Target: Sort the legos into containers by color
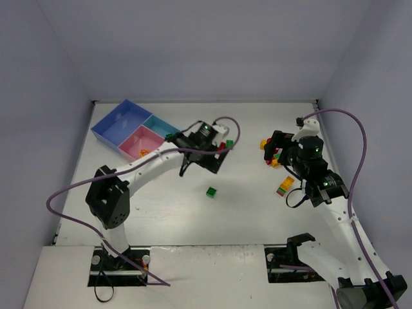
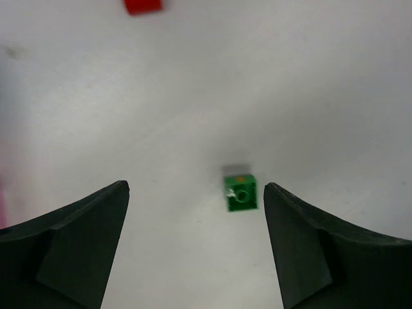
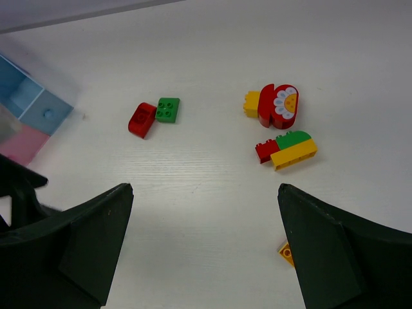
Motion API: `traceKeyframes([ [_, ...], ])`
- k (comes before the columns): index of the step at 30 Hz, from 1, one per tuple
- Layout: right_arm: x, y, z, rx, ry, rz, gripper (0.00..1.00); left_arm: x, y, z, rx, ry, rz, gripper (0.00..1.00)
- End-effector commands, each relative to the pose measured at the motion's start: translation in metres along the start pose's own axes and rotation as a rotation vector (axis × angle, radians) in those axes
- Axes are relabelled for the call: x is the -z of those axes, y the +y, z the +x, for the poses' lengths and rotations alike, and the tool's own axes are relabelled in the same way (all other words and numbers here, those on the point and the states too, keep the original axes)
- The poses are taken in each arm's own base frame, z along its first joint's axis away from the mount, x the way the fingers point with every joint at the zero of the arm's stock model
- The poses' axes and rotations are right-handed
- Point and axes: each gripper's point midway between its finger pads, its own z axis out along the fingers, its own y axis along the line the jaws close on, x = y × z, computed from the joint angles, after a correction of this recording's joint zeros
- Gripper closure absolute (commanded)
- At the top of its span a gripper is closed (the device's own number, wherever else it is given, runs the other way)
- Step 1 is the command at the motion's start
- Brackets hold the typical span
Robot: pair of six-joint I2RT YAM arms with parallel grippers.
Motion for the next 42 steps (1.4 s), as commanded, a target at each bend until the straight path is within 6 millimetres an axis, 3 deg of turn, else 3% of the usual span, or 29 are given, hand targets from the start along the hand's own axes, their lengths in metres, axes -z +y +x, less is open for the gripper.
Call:
traceKeyframes([
  [1, 0.002, 0.002, -0.019, 0.001, -0.065, -0.003, 0.08, 0.006, -0.032, 0.017, 0.084, 0.019, -0.038, 0.21],
  [5, -0.001, 0.005, -0.016, -0.007, -0.050, -0.017, 0.08, -0.011, -0.066, 0.044, 0.084, 0.080, -0.042, 0.21],
  [12, 0.002, 0.009, -0.017, -0.014, -0.053, -0.034, 0.08, -0.048, -0.063, 0.072, 0.114, 0.151, -0.117, 0.21],
  [17, 0.007, 0.008, -0.017, -0.026, -0.060, -0.036, 0.09, -0.059, -0.061, 0.091, 0.127, 0.220, -0.145, 0.26],
  [21, 0.012, 0.006, -0.015, -0.028, -0.064, -0.034, 0.09, -0.059, -0.062, 0.100, 0.160, 0.237, -0.139, 0.50],
  [22, 0.012, 0.006, -0.014, -0.026, -0.063, -0.032, 0.09, -0.057, -0.063, 0.100, 0.161, 0.239, -0.135, 0.70],
  [23, 0.013, 0.006, -0.014, -0.026, -0.063, -0.032, 0.09, -0.055, -0.063, 0.100, 0.160, 0.235, -0.133, 0.80],
  [26, 0.014, 0.004, -0.015, -0.025, -0.067, -0.026, 0.08, -0.043, -0.052, 0.092, 0.131, 0.219, -0.155, 1.00],
  [27, 0.014, 0.004, -0.015, -0.025, -0.068, -0.023, 0.08, -0.039, -0.049, 0.082, 0.124, 0.197, -0.154, 1.00],
  [30, 0.014, 0.003, -0.015, -0.023, -0.068, -0.018, 0.08, -0.025, -0.023, 0.053, 0.092, 0.130, -0.167, 1.00],
  [32, 0.013, 0.003, -0.015, -0.025, -0.066, -0.017, 0.08, -0.015, 0.008, 0.031, 0.101, 0.080, -0.190, 1.00],
  [33, 0.013, 0.003, -0.014, -0.024, -0.063, -0.018, 0.08, -0.008, 0.035, 0.015, 0.087, 0.050, -0.209, 1.00],
  [34, 0.013, 0.004, -0.015, -0.024, -0.064, -0.020, 0.08, -0.006, 0.035, 0.009, 0.057, 0.038, -0.201, 1.00],
  [35, 0.011, 0.003, -0.013, -0.024, -0.058, -0.018, 0.08, -0.001, 0.060, -0.003, 0.070, 0.010, -0.222, 1.00],
  [37, 0.011, 0.004, -0.013, -0.027, -0.057, -0.019, 0.08, 0.006, 0.087, -0.023, 0.023, -0.037, -0.238, 1.00],
  [38, 0.011, 0.004, -0.013, -0.027, -0.056, -0.019, 0.08, 0.007, 0.111, -0.030, 0.036, -0.055, -0.261, 1.00],
  [41, 0.010, 0.004, -0.013, -0.029, -0.055, -0.019, 0.08, 0.004, 0.143, -0.048, 0.007, -0.078, -0.263, 1.00],
  [42, 0.011, 0.004, -0.014, -0.030, -0.058, -0.017, 0.08, 0.004, 0.164, -0.050, 0.031, -0.081, -0.276, 1.00],
])
